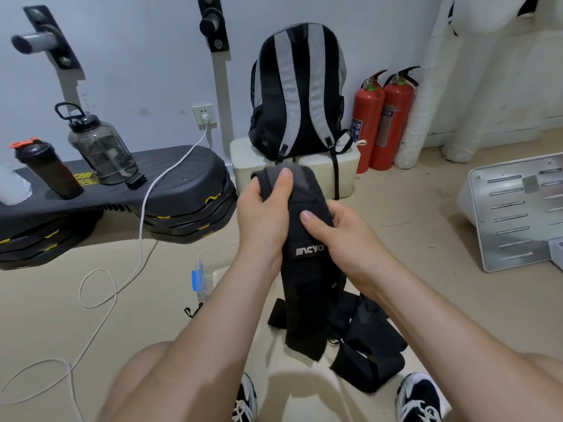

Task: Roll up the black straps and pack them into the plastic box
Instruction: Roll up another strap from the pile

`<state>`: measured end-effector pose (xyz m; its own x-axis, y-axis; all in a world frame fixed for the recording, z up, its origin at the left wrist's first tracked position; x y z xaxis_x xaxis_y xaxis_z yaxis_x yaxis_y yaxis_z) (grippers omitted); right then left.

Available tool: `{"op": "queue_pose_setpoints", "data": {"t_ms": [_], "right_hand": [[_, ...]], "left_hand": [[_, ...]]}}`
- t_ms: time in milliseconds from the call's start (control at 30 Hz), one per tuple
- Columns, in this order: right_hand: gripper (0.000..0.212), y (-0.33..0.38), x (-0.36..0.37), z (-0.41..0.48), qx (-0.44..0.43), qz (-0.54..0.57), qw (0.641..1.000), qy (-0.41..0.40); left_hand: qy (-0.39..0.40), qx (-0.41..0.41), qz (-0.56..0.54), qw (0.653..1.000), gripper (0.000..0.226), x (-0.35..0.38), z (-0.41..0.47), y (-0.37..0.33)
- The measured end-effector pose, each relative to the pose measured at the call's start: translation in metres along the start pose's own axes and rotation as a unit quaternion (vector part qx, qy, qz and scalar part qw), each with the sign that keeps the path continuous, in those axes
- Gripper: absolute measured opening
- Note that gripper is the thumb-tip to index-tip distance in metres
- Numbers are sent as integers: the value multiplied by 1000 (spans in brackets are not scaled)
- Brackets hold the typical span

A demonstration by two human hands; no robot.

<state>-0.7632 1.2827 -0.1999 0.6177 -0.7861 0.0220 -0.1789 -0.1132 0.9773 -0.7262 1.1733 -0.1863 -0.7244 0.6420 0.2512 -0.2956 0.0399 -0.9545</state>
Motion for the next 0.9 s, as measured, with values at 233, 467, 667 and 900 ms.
{"op": "queue_pose_setpoints", "data": {"t_ms": [233,467,667,900], "right_hand": [[17,6,-21,19,-46,-56,974,-214],[34,4,-33,22,104,69,984,-127],[27,-11,-19,13,27,-173,972,-159],[15,1,-30,13,-34,-172,943,-281]], "left_hand": [[225,-62,159,959,37,12,-27,22],[148,-18,149,977,15,13,-28,21],[136,-126,72,980,17,10,-11,20],[254,-172,114,945,36,11,-31,28]]}}
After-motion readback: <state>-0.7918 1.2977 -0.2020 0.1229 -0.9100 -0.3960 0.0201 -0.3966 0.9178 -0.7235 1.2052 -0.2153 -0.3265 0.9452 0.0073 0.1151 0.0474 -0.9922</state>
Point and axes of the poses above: each hand's wrist, its own z-axis towards the middle knuckle, its own x-axis out of the palm, y = z × x, the point moved 1 cm from there along z, towards the middle knuckle, and after that the axes turned 10 degrees about x, right-handed, at the moved point
